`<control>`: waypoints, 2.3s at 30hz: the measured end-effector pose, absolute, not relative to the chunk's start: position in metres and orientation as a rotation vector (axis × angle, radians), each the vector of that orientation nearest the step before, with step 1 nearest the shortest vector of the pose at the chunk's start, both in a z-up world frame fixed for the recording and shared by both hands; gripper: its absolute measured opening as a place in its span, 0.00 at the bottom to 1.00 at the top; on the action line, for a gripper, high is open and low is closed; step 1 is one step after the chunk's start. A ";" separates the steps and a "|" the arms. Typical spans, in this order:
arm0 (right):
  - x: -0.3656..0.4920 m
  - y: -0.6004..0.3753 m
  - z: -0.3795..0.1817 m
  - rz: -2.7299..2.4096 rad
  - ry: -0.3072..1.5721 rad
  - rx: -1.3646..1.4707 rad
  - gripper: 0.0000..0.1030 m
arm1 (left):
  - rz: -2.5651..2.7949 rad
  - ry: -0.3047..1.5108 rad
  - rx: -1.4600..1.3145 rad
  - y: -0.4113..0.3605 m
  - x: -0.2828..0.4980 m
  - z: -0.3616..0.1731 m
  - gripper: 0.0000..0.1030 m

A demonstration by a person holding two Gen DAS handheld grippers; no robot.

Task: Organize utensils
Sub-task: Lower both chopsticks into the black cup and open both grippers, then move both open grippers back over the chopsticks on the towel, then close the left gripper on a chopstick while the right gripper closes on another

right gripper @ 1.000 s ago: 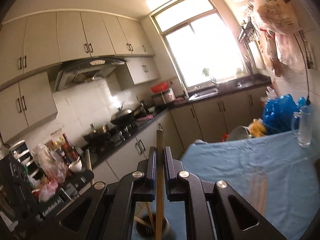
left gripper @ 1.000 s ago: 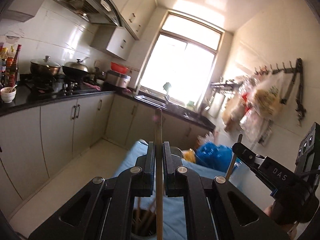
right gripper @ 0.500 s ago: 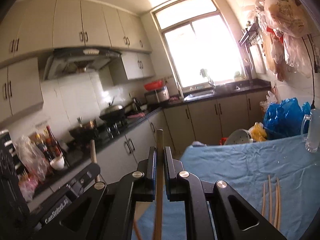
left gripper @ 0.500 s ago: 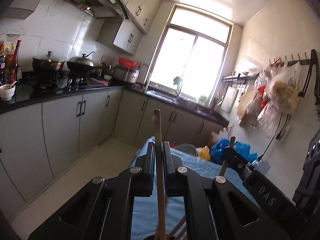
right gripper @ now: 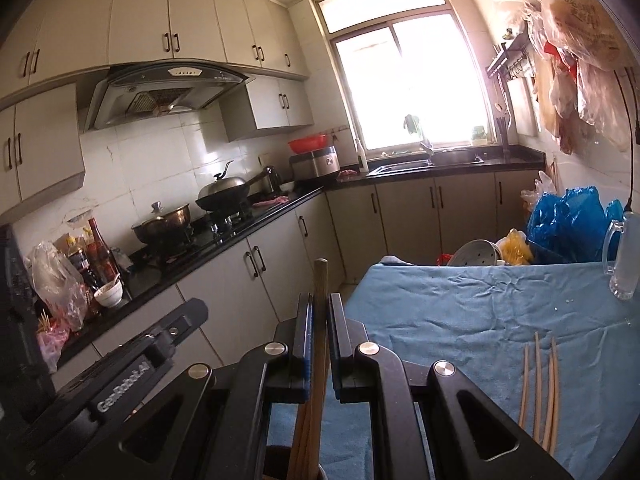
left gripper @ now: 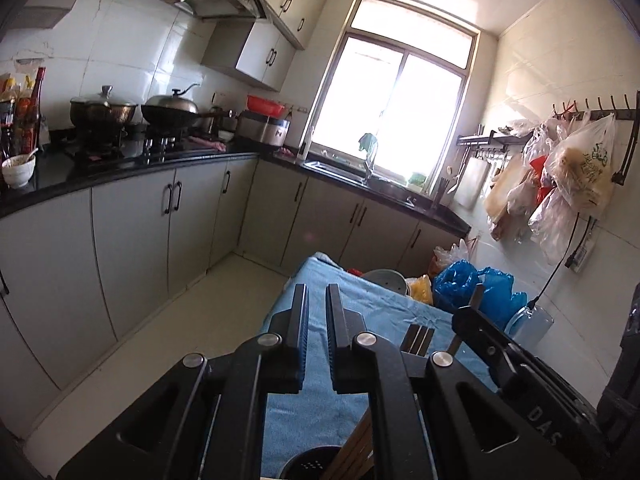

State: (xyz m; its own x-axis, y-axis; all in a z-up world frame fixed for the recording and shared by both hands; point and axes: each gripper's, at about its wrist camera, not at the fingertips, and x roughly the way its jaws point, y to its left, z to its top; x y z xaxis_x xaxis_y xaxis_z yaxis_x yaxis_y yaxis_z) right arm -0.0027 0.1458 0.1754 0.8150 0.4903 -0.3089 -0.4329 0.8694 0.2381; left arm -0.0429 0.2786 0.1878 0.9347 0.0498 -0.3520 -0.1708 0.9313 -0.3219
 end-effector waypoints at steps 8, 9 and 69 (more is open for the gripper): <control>-0.006 0.140 0.170 0.485 0.397 0.174 0.08 | 0.080 0.374 -0.373 0.277 -0.047 0.182 0.07; -0.008 0.138 0.171 0.485 0.395 0.174 0.08 | 0.081 0.372 -0.372 0.277 -0.050 0.185 0.07; 0.017 -0.056 0.009 0.155 0.989 0.003 0.06 | -0.210 1.029 -0.067 0.051 0.016 0.024 0.06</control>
State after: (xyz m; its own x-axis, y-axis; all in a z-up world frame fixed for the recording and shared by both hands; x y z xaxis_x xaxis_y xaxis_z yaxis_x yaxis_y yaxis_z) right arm 0.0173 -0.0556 0.0088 0.5396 0.1315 -0.8316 -0.1288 0.9890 0.0728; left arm 0.0156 0.0508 0.0242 0.4972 -0.2044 -0.8432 0.1416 0.9780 -0.1535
